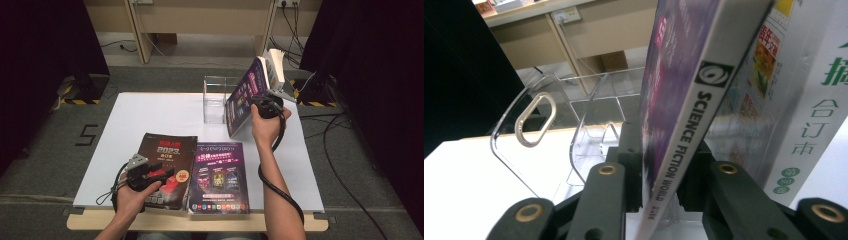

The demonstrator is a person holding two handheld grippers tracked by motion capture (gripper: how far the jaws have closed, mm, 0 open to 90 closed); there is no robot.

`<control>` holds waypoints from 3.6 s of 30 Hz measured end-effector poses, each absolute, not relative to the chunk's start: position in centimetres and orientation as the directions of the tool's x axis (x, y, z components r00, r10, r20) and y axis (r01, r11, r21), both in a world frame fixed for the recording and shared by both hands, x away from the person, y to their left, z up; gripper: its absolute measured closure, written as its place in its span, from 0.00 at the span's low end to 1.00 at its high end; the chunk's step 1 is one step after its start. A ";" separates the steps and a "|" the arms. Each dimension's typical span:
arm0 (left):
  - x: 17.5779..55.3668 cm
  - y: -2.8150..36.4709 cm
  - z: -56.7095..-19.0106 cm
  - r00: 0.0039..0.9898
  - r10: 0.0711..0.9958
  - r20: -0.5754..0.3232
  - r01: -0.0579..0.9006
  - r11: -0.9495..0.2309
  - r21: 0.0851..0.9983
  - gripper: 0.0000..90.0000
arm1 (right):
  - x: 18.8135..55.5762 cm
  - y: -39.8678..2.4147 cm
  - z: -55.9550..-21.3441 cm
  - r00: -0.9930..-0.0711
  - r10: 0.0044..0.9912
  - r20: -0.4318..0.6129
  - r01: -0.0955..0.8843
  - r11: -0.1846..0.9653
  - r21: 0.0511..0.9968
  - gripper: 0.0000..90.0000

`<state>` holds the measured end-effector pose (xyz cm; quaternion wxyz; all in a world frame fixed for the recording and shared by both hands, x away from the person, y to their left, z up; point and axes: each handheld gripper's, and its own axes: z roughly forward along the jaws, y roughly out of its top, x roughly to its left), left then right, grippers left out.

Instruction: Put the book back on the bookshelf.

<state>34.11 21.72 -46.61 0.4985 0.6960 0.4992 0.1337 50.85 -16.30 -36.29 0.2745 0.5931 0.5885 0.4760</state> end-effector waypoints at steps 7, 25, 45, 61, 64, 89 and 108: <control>34.1 21.8 -46.6 0.465 0.829 -0.311 0.563 -0.005 0.826 0.42 | 51.0 -16.1 -36.2 -0.143 0.948 0.284 0.452 -0.193 0.871 0.91; 34.2 22.1 -46.6 0.459 0.831 -0.314 0.562 0.002 0.827 0.42 | 52.3 -12.9 -33.9 -0.200 0.970 0.137 0.370 -0.055 0.928 0.92; 34.2 21.8 -46.7 0.466 0.827 -0.314 0.564 -0.004 0.826 0.43 | 53.6 -14.0 -35.1 -0.127 0.985 0.115 0.340 -0.066 0.938 0.92; 34.2 21.7 -46.8 0.470 0.825 -0.315 0.567 -0.009 0.824 0.43 | 53.0 -14.4 -35.6 -0.105 0.991 0.087 0.356 -0.044 0.933 0.85; 34.1 21.6 -46.8 0.472 0.824 -0.313 0.566 -0.011 0.825 0.43 | 52.9 -14.3 -35.7 -0.110 0.991 0.078 0.361 -0.033 0.932 0.83; 34.0 21.4 -46.9 0.475 0.824 -0.308 0.565 -0.017 0.825 0.42 | 51.1 -14.8 -36.1 -0.142 0.984 0.109 0.387 -0.046 0.921 0.68; 34.3 22.0 -47.1 0.452 0.844 -0.287 0.571 -0.026 0.821 0.45 | 47.6 -15.0 -37.6 -0.178 0.972 0.151 0.436 -0.060 0.898 0.67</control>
